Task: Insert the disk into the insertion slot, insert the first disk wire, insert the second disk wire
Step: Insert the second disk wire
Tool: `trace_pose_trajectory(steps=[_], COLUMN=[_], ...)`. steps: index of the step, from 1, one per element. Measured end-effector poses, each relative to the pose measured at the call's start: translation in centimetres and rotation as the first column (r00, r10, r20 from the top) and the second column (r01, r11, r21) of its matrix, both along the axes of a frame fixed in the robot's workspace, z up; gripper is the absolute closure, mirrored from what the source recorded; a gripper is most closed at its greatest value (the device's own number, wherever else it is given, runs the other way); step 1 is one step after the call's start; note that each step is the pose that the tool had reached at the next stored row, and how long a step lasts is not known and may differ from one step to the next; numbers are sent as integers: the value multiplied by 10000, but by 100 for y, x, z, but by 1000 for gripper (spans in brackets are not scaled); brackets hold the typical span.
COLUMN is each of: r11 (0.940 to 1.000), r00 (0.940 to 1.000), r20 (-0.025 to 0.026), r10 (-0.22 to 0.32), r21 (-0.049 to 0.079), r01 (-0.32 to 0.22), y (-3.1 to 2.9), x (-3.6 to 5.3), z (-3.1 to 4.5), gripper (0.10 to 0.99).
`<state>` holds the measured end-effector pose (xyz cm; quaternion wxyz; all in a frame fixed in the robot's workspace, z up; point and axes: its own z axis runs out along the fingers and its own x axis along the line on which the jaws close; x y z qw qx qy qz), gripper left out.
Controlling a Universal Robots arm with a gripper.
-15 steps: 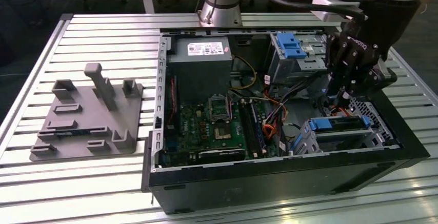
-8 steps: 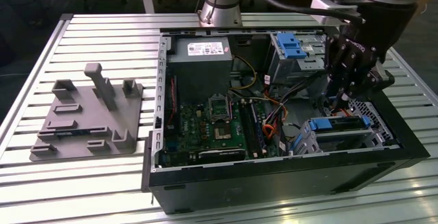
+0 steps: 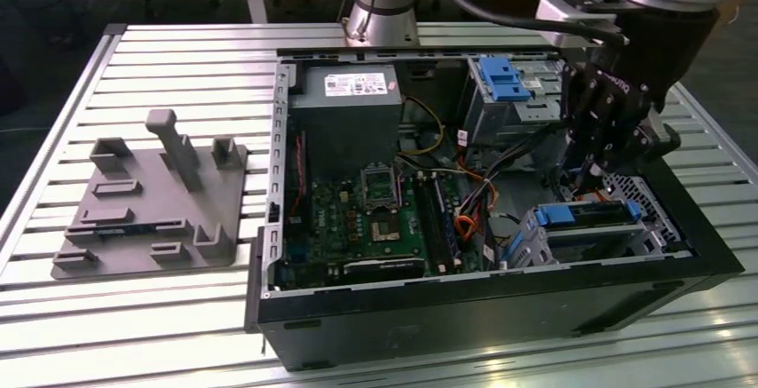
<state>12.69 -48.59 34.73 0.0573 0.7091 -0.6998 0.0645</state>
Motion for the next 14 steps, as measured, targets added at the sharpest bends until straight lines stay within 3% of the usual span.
trace_pose_trajectory(steps=[4, 5, 7, 8, 14], r11=[10000, 10000, 10000, 10000, 10000], r00=[10000, 10000, 10000, 10000, 10000], r20=[10, 12, 15, 17, 21], r10=[-1, 0, 0, 0, -1], r21=[0, 0, 0, 0, 0], r01=[1, 0, 0, 0, 1], y=[1, 0, 1, 1, 1], x=[0, 0, 0, 0, 0], z=[-8, -9, -12, -14, -21], gripper=[729, 796, 796, 863, 863])
